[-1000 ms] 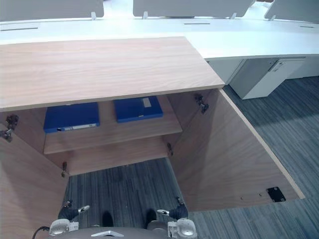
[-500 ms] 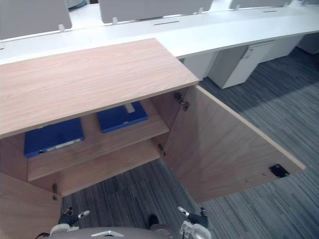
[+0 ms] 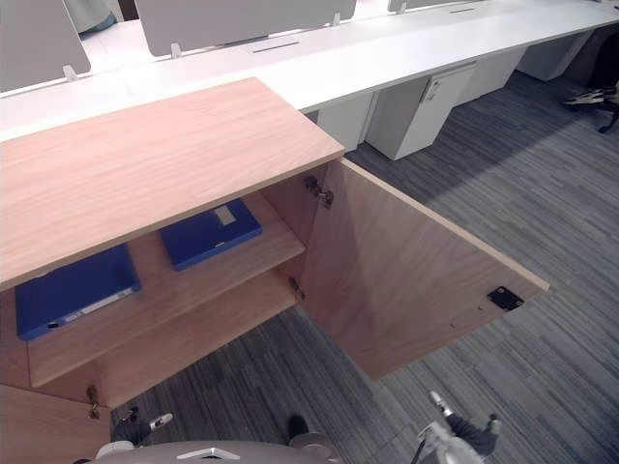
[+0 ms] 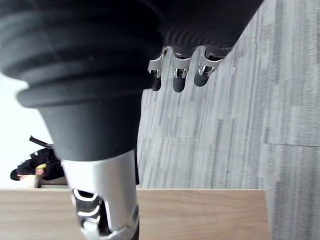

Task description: Walk over to the cabinet, pick up the folder, carry it to the office cabinet, place the folder inside the office cabinet, then close the office cabinet door

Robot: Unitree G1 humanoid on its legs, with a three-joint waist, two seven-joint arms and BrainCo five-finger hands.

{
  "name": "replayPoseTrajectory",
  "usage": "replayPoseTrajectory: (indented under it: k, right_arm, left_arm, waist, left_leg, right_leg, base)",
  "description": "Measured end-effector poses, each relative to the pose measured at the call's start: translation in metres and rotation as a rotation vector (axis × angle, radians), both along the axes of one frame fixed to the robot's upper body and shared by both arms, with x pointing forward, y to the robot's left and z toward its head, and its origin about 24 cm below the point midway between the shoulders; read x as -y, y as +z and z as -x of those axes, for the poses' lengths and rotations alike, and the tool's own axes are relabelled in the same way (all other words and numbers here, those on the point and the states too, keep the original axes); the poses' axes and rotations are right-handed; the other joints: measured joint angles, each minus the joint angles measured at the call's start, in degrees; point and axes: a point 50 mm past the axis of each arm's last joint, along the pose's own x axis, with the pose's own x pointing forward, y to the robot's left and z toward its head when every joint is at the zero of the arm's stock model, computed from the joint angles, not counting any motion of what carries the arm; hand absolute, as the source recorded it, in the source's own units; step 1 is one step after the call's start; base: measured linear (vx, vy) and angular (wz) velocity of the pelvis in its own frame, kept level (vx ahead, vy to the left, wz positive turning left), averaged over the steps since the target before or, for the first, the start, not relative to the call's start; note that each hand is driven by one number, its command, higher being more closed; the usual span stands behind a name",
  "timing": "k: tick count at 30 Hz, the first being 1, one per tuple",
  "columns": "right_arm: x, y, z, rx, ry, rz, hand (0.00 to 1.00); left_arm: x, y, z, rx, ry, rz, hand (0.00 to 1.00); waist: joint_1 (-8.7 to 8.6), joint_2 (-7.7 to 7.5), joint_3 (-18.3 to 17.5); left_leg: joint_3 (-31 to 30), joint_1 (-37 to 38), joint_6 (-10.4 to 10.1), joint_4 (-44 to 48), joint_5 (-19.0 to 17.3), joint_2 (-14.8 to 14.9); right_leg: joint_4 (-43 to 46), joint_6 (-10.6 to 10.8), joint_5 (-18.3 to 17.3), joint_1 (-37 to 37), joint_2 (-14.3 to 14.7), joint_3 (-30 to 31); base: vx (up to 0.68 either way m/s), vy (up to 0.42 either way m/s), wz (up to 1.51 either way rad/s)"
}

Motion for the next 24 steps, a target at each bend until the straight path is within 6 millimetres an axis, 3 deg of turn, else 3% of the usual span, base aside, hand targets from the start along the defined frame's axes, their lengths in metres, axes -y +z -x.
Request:
replayPoseTrajectory:
  k: [4, 9, 15, 20, 24]
  right_arm:
    - [0.039, 0.038, -0.029, 0.091, -0.003, 0.123, 0.0]
    - [0.062, 0.059, -0.045, 0.122, 0.0, 0.169, 0.0]
    - [0.079, 0.073, -0.055, 0.137, 0.021, 0.185, 0.0]
    - [0.09, 0.085, -0.065, 0.136, 0.045, 0.203, 0.0]
    - [0.088, 0.094, -0.082, 0.129, 0.135, 0.227, 0.0]
  left_arm:
    - [0.001, 0.0, 0.001, -0.006, -0.023, 0.006, 0.0]
    - [0.002, -0.001, 0.005, -0.016, -0.052, 0.021, 0.0]
    - [0.002, -0.003, 0.012, -0.035, -0.064, 0.028, 0.0]
    - [0.004, -0.004, 0.016, -0.044, -0.077, 0.033, 0.0]
    - [0.005, -0.004, 0.017, -0.042, -0.09, 0.037, 0.0]
  waist:
    - [0.04, 1.96, 0.3]
    - [-0.58, 2.82, 1.1]
    - [-0.99, 4.68, 1.3]
    - [-1.61, 5.13, 1.3]
    - [-2.25, 5.34, 1.4]
  left_leg:
    - [-0.3, -0.1, 0.2, 0.0, -0.1, 0.0]
    - [-3.0, -1.0, 0.5, 3.1, -1.3, 0.4]
    - [-4.7, -2.0, 0.6, 3.6, -1.3, 0.6]
    - [-5.9, -2.3, 0.6, 3.6, -1.2, 0.6]
    - [-6.5, -2.8, 0.7, 3.5, -1.0, 0.6]
  right_leg:
    - [0.0, 0.1, -0.3, 0.2, -0.1, -0.3]
    - [0.3, 0.2, -1.1, 1.3, -0.2, -2.3]
    - [0.1, 0.2, -1.2, 1.3, -0.4, -4.0]
    - [-0.8, 0.2, -1.1, 2.0, -0.6, -5.2]
    - [-1.4, 0.2, -0.8, 2.1, -0.7, -6.1]
  base:
    - [0.01, -0.012, 0.03]
    - [-0.02, -0.034, 0.22]
    - [-0.04, -0.031, 0.13]
    - [-0.02, -0.024, 0.12]
    - [-0.01, -0.021, 0.09]
